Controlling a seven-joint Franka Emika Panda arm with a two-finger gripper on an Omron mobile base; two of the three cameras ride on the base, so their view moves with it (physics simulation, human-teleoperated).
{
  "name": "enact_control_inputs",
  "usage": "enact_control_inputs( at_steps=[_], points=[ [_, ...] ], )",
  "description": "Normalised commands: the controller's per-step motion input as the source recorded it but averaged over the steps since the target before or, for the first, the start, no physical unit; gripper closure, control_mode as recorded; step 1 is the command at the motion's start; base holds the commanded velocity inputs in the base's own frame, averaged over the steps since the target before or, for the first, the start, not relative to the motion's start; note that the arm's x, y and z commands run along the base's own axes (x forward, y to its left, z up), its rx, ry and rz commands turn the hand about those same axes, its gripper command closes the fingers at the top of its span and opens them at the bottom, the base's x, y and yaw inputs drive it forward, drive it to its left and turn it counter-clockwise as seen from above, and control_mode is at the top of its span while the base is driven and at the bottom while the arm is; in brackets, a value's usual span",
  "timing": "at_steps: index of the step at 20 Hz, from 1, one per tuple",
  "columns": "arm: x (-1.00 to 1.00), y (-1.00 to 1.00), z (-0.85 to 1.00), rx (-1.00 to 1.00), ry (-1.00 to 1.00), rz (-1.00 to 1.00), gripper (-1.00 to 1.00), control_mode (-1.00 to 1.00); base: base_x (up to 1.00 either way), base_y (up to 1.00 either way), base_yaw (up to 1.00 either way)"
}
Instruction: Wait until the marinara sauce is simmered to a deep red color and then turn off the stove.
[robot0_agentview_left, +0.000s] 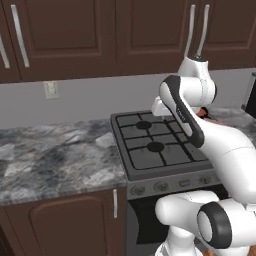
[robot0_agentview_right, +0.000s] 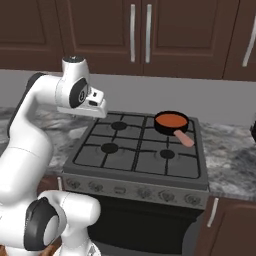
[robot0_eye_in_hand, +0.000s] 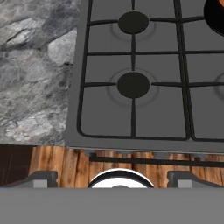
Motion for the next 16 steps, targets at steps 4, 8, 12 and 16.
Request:
enact_control_inputs(
  at_steps=[4, 8, 12, 16],
  points=[
    [0.00, 0.00, 0.00, 0.00, 0.00, 0.00, -1.00, 1.00, 0.00, 0.31, 0.00],
    [0.00, 0.00, 0.00, 0.00, 0.00, 0.00, -1.00, 1.00, 0.06, 0.03, 0.00],
    [0.00, 0.00, 0.00, 0.00, 0.00, 0.00, -1.00, 1.00, 0.22, 0.00, 0.00],
    [0.00, 0.00, 0.00, 0.00, 0.00, 0.00, -1.00, 1.00, 0.30, 0.00, 0.00]
  ],
)
